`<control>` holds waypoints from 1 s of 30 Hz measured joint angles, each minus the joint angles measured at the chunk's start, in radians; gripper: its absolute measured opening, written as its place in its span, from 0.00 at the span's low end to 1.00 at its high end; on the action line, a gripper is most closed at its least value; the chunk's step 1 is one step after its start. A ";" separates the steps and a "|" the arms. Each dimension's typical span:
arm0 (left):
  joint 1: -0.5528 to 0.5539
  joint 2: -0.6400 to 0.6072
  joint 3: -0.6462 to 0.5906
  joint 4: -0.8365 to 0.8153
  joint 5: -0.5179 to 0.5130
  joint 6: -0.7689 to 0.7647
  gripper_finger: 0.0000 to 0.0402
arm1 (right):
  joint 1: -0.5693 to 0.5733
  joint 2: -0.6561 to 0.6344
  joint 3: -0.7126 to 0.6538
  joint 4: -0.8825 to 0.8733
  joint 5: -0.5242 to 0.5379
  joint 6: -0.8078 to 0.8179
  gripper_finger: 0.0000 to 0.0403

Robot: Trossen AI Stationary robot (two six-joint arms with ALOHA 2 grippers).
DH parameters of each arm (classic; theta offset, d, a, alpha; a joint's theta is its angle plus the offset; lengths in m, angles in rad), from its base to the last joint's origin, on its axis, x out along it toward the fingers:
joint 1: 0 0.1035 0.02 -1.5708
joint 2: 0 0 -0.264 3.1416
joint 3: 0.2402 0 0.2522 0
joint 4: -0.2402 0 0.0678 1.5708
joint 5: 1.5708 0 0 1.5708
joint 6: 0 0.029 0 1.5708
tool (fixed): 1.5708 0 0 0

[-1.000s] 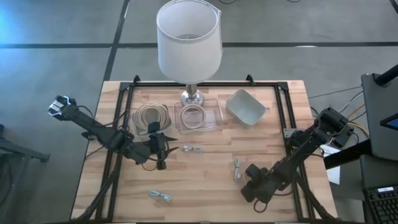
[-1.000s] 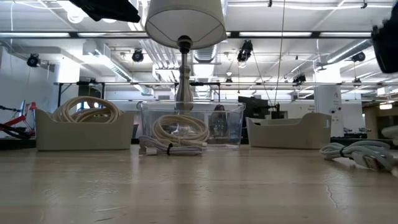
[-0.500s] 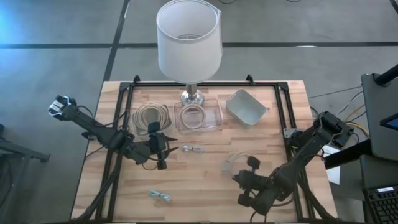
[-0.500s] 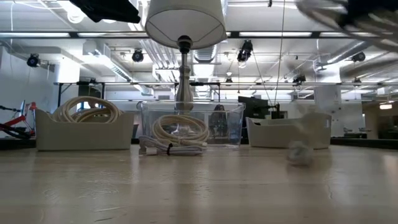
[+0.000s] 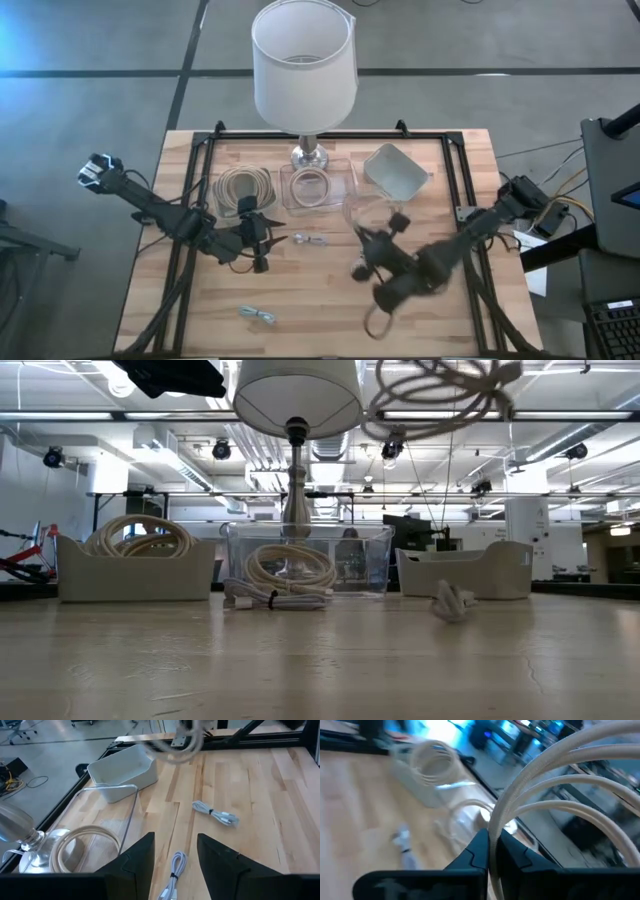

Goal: Pick & Place USB Port
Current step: Put the light brown hdmi cable into the transparent bin

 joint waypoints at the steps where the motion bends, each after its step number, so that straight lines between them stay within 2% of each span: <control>1: 0.000 0.000 0.000 0.000 0.000 0.000 0.38 | -0.028 0.003 -0.003 0.005 0.000 0.004 0.03; 6: 0.000 0.000 0.000 0.002 0.000 -0.002 0.38 | -0.151 0.037 -0.006 0.094 0.000 -0.038 0.03; 18: 0.000 0.001 0.000 0.004 0.000 -0.030 0.38 | -0.286 0.148 -0.008 0.575 -0.097 -0.566 0.03; 26: 0.000 0.001 0.000 0.008 0.000 -0.038 0.38 | -0.369 0.177 -0.017 0.814 -0.364 -0.763 0.03; 30: 0.000 0.001 0.000 0.010 0.000 -0.046 0.38 | -0.418 0.204 -0.023 0.862 -0.437 -0.809 0.03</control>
